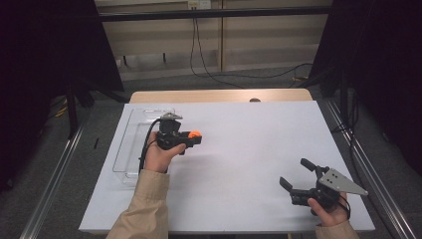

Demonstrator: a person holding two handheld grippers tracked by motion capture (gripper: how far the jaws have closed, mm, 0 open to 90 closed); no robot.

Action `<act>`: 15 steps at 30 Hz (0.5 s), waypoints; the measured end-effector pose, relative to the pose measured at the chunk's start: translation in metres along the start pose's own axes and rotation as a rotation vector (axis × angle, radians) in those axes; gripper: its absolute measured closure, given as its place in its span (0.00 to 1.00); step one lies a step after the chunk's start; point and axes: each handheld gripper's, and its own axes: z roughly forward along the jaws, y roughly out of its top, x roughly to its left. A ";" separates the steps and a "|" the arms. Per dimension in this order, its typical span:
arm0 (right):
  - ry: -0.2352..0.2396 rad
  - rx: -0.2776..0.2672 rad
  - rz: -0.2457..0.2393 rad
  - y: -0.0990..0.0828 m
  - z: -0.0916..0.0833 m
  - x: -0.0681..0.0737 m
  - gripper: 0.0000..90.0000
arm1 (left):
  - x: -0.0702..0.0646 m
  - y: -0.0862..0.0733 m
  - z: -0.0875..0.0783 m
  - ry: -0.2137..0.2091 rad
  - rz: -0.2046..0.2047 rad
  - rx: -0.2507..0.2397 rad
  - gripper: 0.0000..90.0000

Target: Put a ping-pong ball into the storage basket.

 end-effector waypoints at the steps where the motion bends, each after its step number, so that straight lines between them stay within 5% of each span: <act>1: 0.001 0.001 -0.001 0.000 0.000 0.000 0.04 | 0.001 0.000 -0.001 -0.002 0.001 0.001 0.57; 15: 0.000 0.000 0.000 0.000 0.000 0.000 0.04 | 0.006 0.000 -0.008 0.019 -0.004 -0.008 0.57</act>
